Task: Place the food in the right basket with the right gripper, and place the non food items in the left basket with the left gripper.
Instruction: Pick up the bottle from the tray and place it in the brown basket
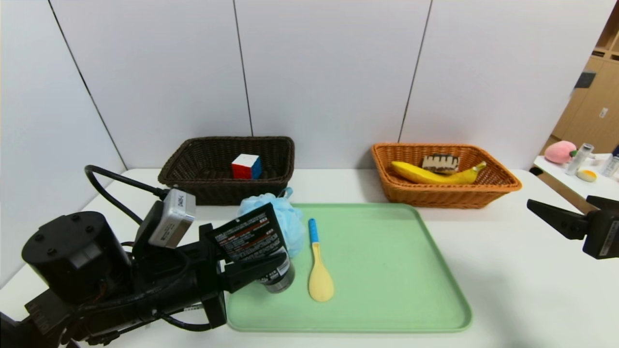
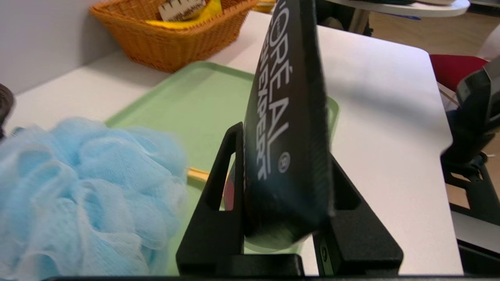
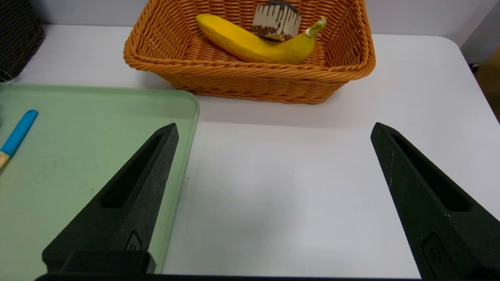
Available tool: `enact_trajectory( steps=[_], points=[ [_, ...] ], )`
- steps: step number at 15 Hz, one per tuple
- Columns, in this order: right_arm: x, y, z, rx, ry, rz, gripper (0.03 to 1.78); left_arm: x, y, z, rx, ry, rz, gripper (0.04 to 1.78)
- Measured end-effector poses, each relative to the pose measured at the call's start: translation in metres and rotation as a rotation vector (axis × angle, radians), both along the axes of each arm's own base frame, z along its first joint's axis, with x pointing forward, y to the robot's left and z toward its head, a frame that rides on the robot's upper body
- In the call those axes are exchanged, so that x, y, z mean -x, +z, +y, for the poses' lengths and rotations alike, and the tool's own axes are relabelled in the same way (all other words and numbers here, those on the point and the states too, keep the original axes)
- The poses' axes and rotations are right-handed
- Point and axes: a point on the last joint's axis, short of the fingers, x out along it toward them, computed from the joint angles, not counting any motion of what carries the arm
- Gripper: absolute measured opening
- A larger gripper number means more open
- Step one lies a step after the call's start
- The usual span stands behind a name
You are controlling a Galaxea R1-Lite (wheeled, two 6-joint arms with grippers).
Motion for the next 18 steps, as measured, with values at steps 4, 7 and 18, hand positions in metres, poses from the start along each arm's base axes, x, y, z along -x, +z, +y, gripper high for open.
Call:
enact_trajectory(
  steps=[4, 7, 18],
  points=[
    [0.001, 0.0, 0.0, 0.0, 0.0, -0.001, 1.7, -0.021, 0.027, 0.009, 0.054, 0.11, -0.063, 0.48],
    [0.002, -0.002, 0.0, -0.001, 0.0, 0.004, 1.7, -0.061, 0.07, 0.036, 0.091, 0.267, -0.13, 0.48],
    [0.008, -0.005, 0.0, -0.006, -0.001, 0.003, 1.7, -0.145, 0.086, 0.125, -0.135, 0.744, 0.002, 0.47]
  ],
)
